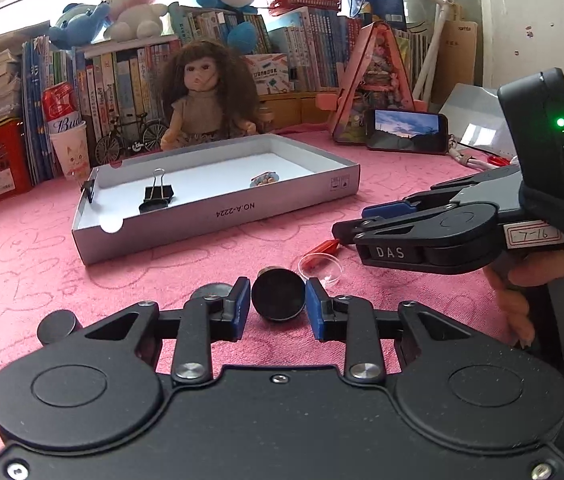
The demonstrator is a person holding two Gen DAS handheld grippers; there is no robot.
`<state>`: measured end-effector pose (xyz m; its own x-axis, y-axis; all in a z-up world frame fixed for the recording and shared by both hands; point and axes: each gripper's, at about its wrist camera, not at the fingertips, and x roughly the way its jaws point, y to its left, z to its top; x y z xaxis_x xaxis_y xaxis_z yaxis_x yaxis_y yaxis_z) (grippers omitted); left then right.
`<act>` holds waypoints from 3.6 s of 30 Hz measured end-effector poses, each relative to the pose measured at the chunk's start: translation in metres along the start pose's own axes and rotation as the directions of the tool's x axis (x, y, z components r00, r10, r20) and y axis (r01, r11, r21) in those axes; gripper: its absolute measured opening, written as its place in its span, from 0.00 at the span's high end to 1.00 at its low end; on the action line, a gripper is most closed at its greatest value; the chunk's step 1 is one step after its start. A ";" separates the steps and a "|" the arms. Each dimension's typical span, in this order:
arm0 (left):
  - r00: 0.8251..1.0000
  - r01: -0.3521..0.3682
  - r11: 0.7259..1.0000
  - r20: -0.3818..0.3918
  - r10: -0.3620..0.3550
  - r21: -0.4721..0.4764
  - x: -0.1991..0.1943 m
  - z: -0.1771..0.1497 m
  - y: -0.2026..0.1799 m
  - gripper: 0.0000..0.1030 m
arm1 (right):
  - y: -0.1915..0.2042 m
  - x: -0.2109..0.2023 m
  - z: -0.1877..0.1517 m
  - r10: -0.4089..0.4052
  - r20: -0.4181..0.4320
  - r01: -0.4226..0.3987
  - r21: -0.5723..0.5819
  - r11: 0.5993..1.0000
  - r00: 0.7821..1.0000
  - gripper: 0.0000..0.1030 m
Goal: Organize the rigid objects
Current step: 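Carry the black disc in the left tool while the right tool carries the nut over the tray, then open both tools to drop the disc and nut into the tray, then move the left tool to another black disc while the right tool reaches the blue hair clip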
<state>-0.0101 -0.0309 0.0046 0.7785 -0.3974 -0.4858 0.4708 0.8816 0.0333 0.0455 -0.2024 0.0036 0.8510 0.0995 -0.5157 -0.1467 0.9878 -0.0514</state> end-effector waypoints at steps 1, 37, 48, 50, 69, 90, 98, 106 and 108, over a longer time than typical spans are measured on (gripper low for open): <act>1.000 -0.002 1.000 -0.002 0.002 -0.004 0.000 -0.001 0.000 0.72 | 0.000 0.000 0.000 0.000 0.000 0.000 0.000 1.000 1.000 0.67; 0.985 -0.158 0.971 0.036 0.168 -0.180 0.050 0.085 0.055 0.71 | -0.018 0.020 0.063 0.014 0.075 -0.022 0.117 0.993 0.997 0.75; 0.973 -0.227 0.949 -0.079 0.215 -0.217 0.113 0.100 0.086 0.71 | -0.019 0.085 0.080 0.041 -0.038 -0.034 0.176 0.984 0.998 0.75; 0.971 -0.232 0.947 -0.103 0.214 -0.224 0.121 0.098 0.089 0.71 | -0.021 0.092 0.080 0.039 -0.055 -0.028 0.189 0.982 0.998 0.75; 0.958 -0.257 0.936 -0.188 0.214 -0.240 0.151 0.089 0.092 0.71 | -0.023 0.115 0.078 0.021 -0.112 0.001 0.194 0.981 0.994 0.73; 0.980 -0.195 0.946 -0.087 0.178 -0.259 0.090 0.090 0.084 0.40 | -0.030 0.061 0.075 0.036 -0.010 -0.033 0.184 0.982 0.999 0.16; 0.986 -0.168 0.958 -0.033 0.165 -0.232 0.055 0.076 0.073 0.26 | -0.036 0.032 0.063 0.027 0.039 -0.033 0.154 0.988 0.999 0.05; 0.985 -0.169 0.958 -0.031 0.167 -0.232 0.030 0.053 0.067 0.24 | -0.032 0.007 0.038 0.015 0.059 -0.021 0.107 0.994 0.998 0.02; 0.985 -0.170 0.958 -0.028 0.168 -0.231 0.025 0.047 0.065 0.24 | -0.030 0.002 0.031 0.007 0.058 -0.013 0.099 0.995 0.998 0.02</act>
<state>0.0602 0.0044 0.0358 0.8343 -0.2366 -0.4980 0.2229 0.9709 -0.0879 0.0675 -0.2279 0.0309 0.8779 0.1131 -0.4652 -0.1066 0.9935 0.0403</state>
